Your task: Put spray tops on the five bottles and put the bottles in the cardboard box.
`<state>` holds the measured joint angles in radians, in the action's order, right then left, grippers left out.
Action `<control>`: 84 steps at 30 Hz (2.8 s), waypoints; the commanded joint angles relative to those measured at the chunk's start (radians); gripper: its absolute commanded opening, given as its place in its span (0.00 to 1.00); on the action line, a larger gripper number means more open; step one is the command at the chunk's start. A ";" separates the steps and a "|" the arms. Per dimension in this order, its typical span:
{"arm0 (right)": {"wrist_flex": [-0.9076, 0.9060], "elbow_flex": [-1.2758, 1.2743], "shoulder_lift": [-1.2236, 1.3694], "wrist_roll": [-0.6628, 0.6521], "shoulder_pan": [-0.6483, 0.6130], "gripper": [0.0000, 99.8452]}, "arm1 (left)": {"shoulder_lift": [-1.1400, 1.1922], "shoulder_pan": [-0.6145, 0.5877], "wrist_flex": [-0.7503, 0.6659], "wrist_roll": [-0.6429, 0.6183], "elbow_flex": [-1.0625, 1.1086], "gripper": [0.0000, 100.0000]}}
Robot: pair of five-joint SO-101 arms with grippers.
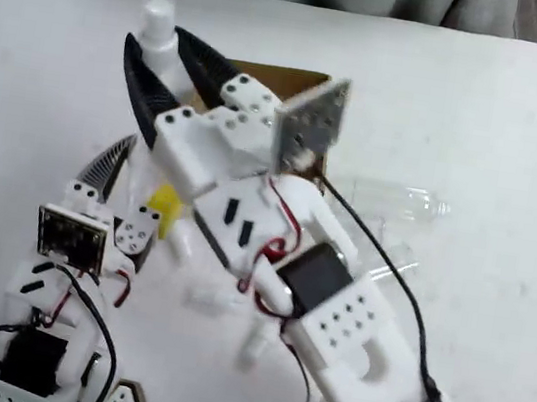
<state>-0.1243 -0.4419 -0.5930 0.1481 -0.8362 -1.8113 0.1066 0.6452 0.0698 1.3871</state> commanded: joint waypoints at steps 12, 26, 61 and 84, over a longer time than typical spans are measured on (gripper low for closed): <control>-0.274 0.132 0.030 -0.011 -0.018 0.02 | -0.015 0.004 -0.038 -0.106 -0.008 0.03; -0.400 0.181 0.030 -0.012 -0.048 0.06 | -0.013 0.004 -0.054 -0.137 -0.006 0.03; -0.685 0.486 0.028 0.000 0.022 0.01 | -0.013 0.002 -0.057 -0.130 0.026 0.03; -0.415 0.256 0.127 0.002 0.035 0.01 | -0.013 0.004 -0.051 -0.130 0.023 0.03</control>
<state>-0.5048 -0.2317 -0.5040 0.2033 -0.8117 -1.8113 0.1066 0.6268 -0.0560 1.4239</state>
